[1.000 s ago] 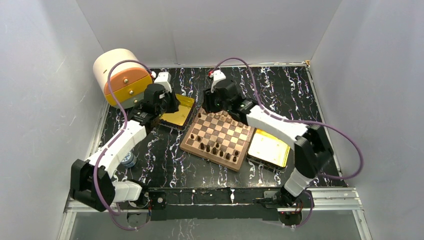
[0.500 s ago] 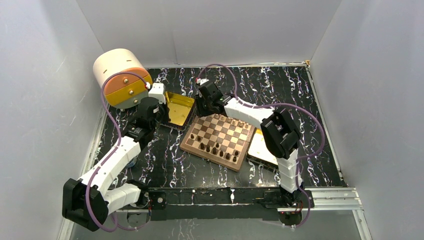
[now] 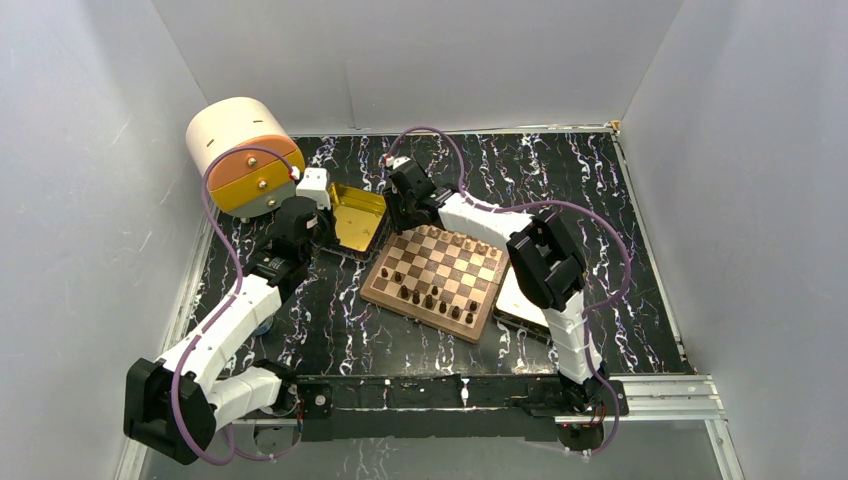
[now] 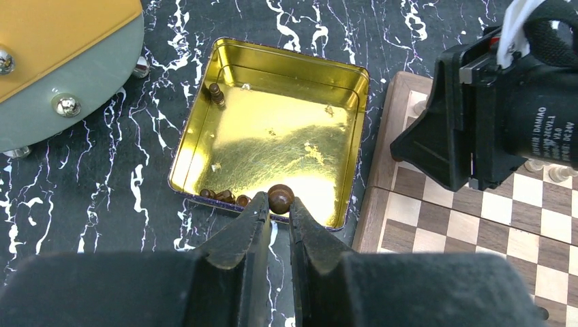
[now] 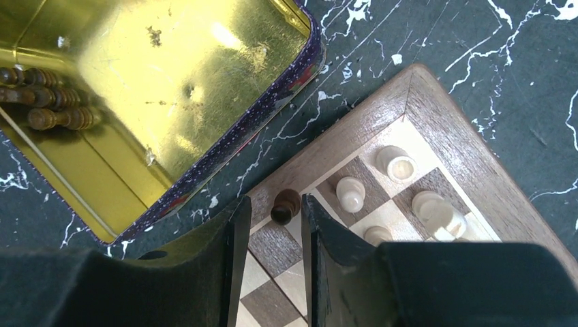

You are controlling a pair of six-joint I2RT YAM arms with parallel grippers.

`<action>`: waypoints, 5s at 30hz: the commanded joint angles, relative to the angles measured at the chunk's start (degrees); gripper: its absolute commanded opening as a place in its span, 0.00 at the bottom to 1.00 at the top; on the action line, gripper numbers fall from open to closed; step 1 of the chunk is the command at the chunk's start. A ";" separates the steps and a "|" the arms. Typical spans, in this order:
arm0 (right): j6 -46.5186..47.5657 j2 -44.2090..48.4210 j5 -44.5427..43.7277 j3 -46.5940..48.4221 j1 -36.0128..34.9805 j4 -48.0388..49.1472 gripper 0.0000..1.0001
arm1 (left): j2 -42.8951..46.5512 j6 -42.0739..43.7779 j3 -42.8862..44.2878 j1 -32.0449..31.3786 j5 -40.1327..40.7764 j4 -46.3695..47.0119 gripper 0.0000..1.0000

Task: Set up the chess pieces on the board
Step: Pick up the chess piece from the chessboard, then place the chess piece on the chessboard.

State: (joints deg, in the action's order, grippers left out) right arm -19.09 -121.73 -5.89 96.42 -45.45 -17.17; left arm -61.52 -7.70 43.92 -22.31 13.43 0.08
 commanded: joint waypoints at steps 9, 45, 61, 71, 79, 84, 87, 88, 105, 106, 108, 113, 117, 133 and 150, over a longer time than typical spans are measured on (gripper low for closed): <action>2.47 -2.11 -1.88 4.92 -0.68 -1.68 0.27 | 1.84 0.59 -0.11 -0.46 2.08 1.67 0.00; 3.54 23.73 6.23 -25.19 -6.04 4.80 0.20 | 0.59 -0.12 0.15 -0.64 0.29 2.31 0.00; 3.30 19.55 -2.25 -25.71 -9.73 4.06 0.21 | 1.14 -0.14 -0.06 -0.68 0.63 2.15 0.00; 3.06 18.99 -2.52 -26.02 -9.97 3.65 0.21 | 1.12 -0.15 -0.01 -0.66 0.78 2.10 0.00; 2.17 18.42 -2.14 -26.59 -10.54 3.28 0.22 | 1.12 -0.21 -0.02 -0.68 1.03 2.12 0.00; 2.13 17.97 -2.98 -26.99 -10.55 3.39 0.22 | 1.14 -0.21 0.00 -0.68 0.99 2.12 0.00; 2.13 17.51 -3.33 -26.91 -10.58 3.39 0.23 | 1.18 -0.21 -0.02 -0.65 0.98 2.00 0.00; 2.14 17.34 -3.41 -26.82 -10.54 3.28 0.24 | 1.22 -0.21 -0.03 -0.68 0.99 2.00 0.00; 1.53 18.63 -2.59 -24.63 -10.68 2.86 0.43 | 0.96 -0.47 0.00 -0.67 0.72 2.11 0.00; 1.59 18.72 -2.41 -24.28 -10.63 2.87 0.43 | 0.89 -0.47 0.02 -0.69 0.72 2.12 0.00; 1.85 18.93 -2.43 -23.73 -10.68 2.79 0.43 | 0.94 -0.47 0.02 -0.64 0.72 2.11 0.00; 1.78 19.69 -3.14 -22.75 -10.71 2.04 0.43 | 0.87 -0.64 0.00 -0.67 0.55 2.11 0.00; 1.78 20.09 -4.07 -21.13 -10.68 -0.50 0.45 | 0.87 -0.94 0.02 -0.70 -0.13 2.19 0.00; 3.10 41.24 -3.37 -30.37 -10.46 13.67 0.51 | -1.69 -28.99 6.64 -0.66 -24.70 8.23 0.00; 28.52 56.93 0.05 -47.51 -10.51 38.05 0.58 | -5.25 -46.13 5.35 -0.72 -46.52 22.77 0.00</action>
State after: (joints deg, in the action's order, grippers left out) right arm -0.91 -67.18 -6.87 50.06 -55.94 10.76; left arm -67.09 -51.92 48.66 -22.74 -26.26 19.11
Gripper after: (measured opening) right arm 0.577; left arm 0.119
